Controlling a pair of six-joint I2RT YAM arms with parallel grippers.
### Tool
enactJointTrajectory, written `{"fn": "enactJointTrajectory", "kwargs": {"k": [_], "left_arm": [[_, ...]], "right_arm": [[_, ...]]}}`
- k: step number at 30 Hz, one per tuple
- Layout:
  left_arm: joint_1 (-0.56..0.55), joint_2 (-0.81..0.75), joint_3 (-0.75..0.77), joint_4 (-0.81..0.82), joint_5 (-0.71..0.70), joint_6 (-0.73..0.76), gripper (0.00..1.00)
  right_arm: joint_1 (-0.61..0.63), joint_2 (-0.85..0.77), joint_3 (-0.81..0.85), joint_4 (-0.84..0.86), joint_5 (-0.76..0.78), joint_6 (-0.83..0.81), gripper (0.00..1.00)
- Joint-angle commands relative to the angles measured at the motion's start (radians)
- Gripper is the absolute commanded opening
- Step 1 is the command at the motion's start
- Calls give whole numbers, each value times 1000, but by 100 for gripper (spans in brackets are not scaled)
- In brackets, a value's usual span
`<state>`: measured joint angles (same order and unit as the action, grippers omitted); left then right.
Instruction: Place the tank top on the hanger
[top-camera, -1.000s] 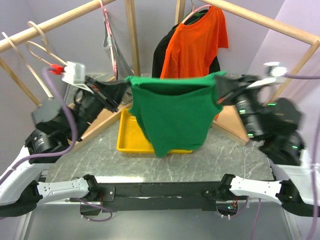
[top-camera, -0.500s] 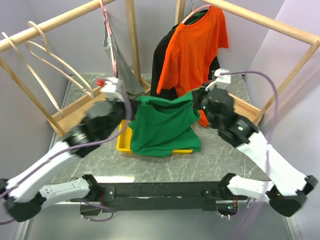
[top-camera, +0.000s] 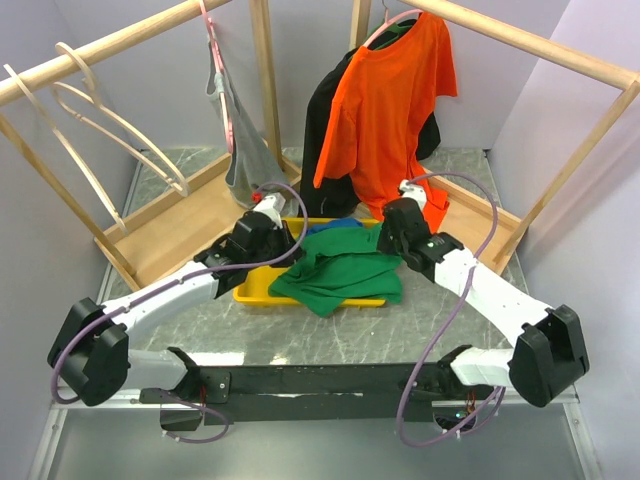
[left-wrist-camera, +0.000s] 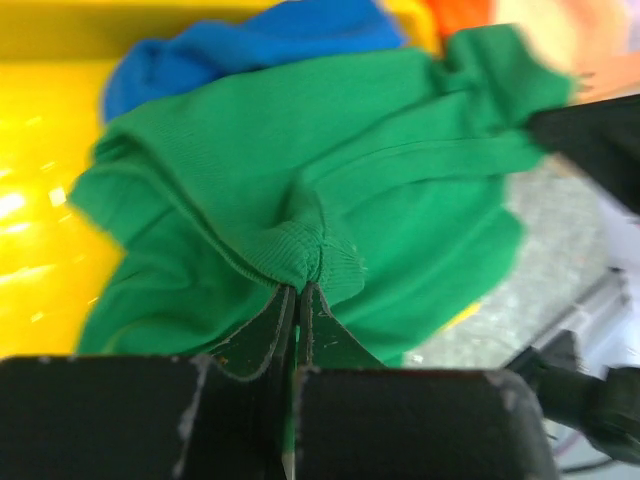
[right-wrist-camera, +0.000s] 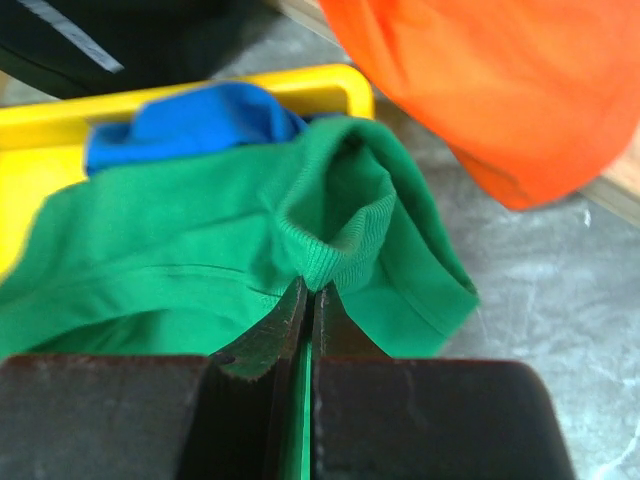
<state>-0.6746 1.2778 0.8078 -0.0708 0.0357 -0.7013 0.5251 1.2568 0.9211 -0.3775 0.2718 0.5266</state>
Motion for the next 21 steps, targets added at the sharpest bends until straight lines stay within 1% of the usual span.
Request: {"fn": "enactJointTrajectory", "kwargs": {"k": [1,4,5,7,8,10,11,12,13,14,15,16,17,18,19,20,21], "left_arm": [[-2,-49,19,120,118,-21,2],[-6,-83,42,115,177,-20,1],[-11,-96,53,108,190,-14,1],[-39,-150,63,82,187,-4,1],[-54,-175,73,51,176,17,1],[-103,-248,77,16,161,37,1],[-118,-274,71,3,165,58,2],[-144,-300,67,-20,170,66,2],[-154,-351,62,-33,158,72,2],[-160,-372,50,-53,144,72,5],[-161,-400,44,-79,126,69,6],[-161,-403,39,-98,113,68,7],[-161,-399,39,-107,68,68,8],[-161,-364,41,-112,55,69,8],[-161,-336,45,-112,43,66,8],[-161,-304,66,-109,38,65,5],[-161,-232,79,-101,33,68,3]], "right_arm": [[-20,-74,-15,48,-11,26,0],[-20,-115,12,-20,-22,29,0],[-19,-156,15,-30,-22,32,0],[-19,-215,10,-70,-34,38,0],[-19,-288,-7,-81,-37,41,0],[-17,-371,-24,-124,-55,56,0],[-16,-451,-42,-139,-63,61,0],[-17,-491,-50,-158,-68,78,0],[-19,-528,-57,-191,-78,87,0],[-16,-592,-71,-201,-80,102,0],[-16,-618,-80,-205,-79,108,0],[-17,-635,-90,-201,-80,111,0],[-17,-643,-106,-190,-77,105,0],[-19,-631,-114,-179,-79,99,0],[-17,-608,-114,-158,-86,92,0],[-17,-537,-111,-147,-77,72,1],[-19,-492,-105,-135,-65,67,1]]}}
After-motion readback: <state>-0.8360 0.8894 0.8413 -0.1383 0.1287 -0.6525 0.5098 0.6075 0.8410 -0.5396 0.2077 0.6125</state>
